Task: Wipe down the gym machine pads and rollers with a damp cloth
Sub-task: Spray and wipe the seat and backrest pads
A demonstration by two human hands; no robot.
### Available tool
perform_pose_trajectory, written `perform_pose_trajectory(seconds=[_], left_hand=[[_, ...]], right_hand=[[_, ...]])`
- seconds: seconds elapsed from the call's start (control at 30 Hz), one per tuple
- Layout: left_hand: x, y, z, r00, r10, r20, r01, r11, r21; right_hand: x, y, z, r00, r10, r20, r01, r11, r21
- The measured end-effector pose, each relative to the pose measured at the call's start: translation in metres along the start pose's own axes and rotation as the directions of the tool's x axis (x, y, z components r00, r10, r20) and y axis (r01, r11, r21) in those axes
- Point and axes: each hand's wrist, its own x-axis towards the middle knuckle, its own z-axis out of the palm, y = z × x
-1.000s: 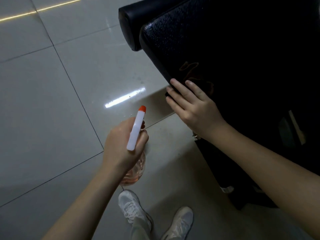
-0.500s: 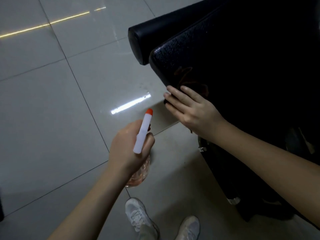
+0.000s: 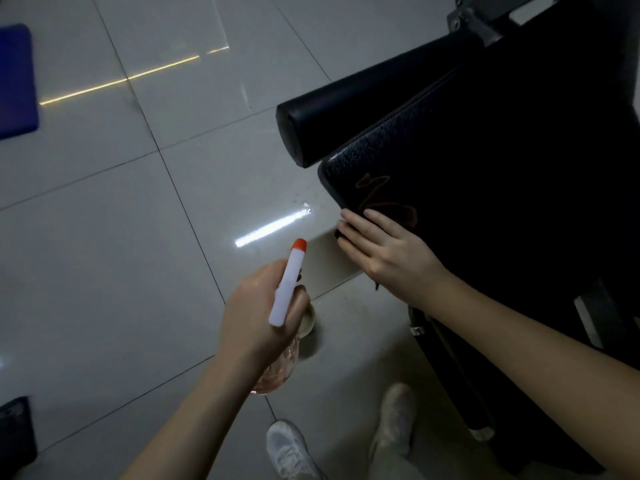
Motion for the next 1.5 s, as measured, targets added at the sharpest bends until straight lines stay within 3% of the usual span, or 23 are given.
perform_pose_trajectory(seconds=[0.27,0.47,0.67,0.8,0.93,1.0,1.1,1.13,1.23,1.37,1.43,1.5], left_hand=[[0.0,0.013,0.009,0.996,-0.057,-0.076,0.054,0.998,-0.031],[0.005,0.026,0.02,0.992,-0.084,-0.091,0.081,0.996,-0.029],[0.019,0.039,0.025,0.985,-0.097,-0.144,0.094,0.995,-0.028],[0.025,0.04,0.022,0.985,-0.077,-0.155,0.074,0.997,-0.019],[0.027,0.042,0.018,0.988,-0.036,-0.152,0.031,0.999,-0.032],[0.027,0.045,0.017,0.99,-0.004,-0.14,0.0,1.0,-0.031],[0.03,0.049,0.017,0.989,-0.022,-0.144,0.015,0.999,-0.045],[0.031,0.049,0.018,0.988,-0.038,-0.153,0.031,0.998,-0.045],[0.038,0.056,0.021,0.98,-0.073,-0.184,0.063,0.996,-0.059],[0.044,0.066,0.021,0.977,-0.072,-0.201,0.059,0.996,-0.072],[0.046,0.07,0.019,0.978,-0.064,-0.198,0.051,0.996,-0.07],[0.047,0.073,0.016,0.98,-0.047,-0.195,0.036,0.998,-0.06]], right_hand=[[0.075,0.021,0.017,0.987,0.039,-0.157,-0.028,0.997,0.073],[0.089,0.025,0.006,0.978,0.125,-0.165,-0.088,0.972,0.217],[0.058,0.03,0.0,0.959,0.218,-0.182,-0.112,0.878,0.465],[0.037,0.037,0.0,0.917,0.38,-0.124,-0.236,0.765,0.6],[-0.007,0.063,0.01,0.798,0.603,0.027,-0.499,0.634,0.591],[-0.013,0.079,0.013,0.696,0.709,0.111,-0.644,0.548,0.534],[0.013,0.088,0.01,0.502,0.821,0.273,-0.803,0.324,0.5],[0.026,0.085,0.009,0.488,0.823,0.291,-0.81,0.303,0.502],[0.05,0.065,0.004,0.624,0.746,0.233,-0.708,0.414,0.572],[0.014,0.039,0.003,0.806,0.581,0.116,-0.523,0.607,0.598],[-0.02,0.039,0.008,0.83,0.552,0.084,-0.494,0.656,0.571],[-0.046,0.047,0.013,0.802,0.588,0.101,-0.549,0.66,0.513]])
